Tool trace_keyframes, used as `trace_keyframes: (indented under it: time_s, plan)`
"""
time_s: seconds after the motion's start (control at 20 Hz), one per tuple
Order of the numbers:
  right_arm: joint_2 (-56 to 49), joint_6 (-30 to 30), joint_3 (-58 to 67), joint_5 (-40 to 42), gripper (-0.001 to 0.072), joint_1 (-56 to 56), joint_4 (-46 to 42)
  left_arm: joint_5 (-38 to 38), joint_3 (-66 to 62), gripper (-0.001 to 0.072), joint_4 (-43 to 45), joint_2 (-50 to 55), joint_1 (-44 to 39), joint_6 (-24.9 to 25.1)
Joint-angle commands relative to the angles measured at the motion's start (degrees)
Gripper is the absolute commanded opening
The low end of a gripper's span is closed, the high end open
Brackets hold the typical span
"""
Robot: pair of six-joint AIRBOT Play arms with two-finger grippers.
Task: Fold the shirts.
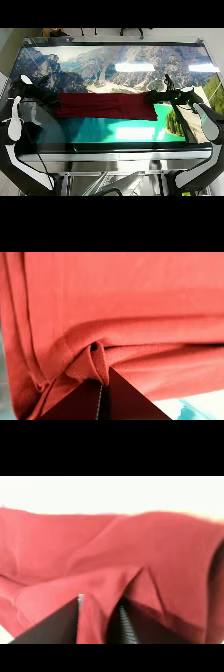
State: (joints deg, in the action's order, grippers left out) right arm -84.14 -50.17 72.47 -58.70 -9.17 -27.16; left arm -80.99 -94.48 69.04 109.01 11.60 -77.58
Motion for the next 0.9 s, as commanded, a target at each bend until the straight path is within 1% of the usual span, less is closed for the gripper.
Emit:
trace_keyframes:
  time_s: [0.0,0.05,0.1,0.2,0.35,0.5,0.55,0.65,0.7,0.75,0.8,0.85]
  plan:
    - [0.44,1.07,3.23,-4.35,0.0331,-1.60,-2.71,-5.42,-7.69,0.0198,0.04,4.33,-0.66,-0.50]
    - [1.84,-0.35,3.78,-6.23,0.0520,-2.84,-4.50,-7.78,-9.20,0.0597,0.04,4.70,-0.66,-0.61]
    - [3.30,-1.49,3.85,-6.88,0.0681,-4.42,-6.21,-9.29,-10.47,0.0712,0.37,4.74,-0.61,-1.79]
    - [4.94,-3.74,3.82,-6.95,0.0690,-7.58,-9.38,-11.41,-13.64,0.0712,0.35,4.61,0.17,-3.45]
    - [3.56,-4.70,3.04,-8.90,0.0691,-9.38,-10.16,-13.94,-19.28,0.0712,-1.40,4.44,1.20,-6.51]
    - [0.66,-4.68,1.51,-9.75,0.0691,-7.39,-10.16,-16.02,-22.27,0.0711,-9.27,3.91,1.25,-6.99]
    - [-0.70,-4.68,1.44,-10.45,0.0691,-6.43,-10.14,-15.87,-22.27,0.0695,-11.30,3.48,0.81,-6.99]
    - [-3.02,-4.66,1.46,-10.73,0.0691,-4.24,-10.12,-16.06,-22.27,0.0369,-12.15,2.93,-0.63,-6.78]
    - [-3.85,-4.66,1.46,-10.58,0.0691,-3.32,-10.12,-16.13,-22.27,0.0169,-12.26,2.84,-1.46,-6.62]
    - [-4.52,-4.22,1.46,-10.54,0.0690,-2.49,-9.79,-16.09,-22.27,0.0013,-12.31,2.84,-2.38,-6.27]
    - [-4.87,-3.61,1.46,-10.54,0.0688,-1.84,-8.85,-15.91,-22.27,0.0011,-12.28,2.84,-3.50,-6.29]
    - [-4.98,-2.14,1.46,-10.45,0.0600,-1.46,-7.02,-15.21,-22.27,0.0011,-12.28,2.84,-4.92,-6.32]
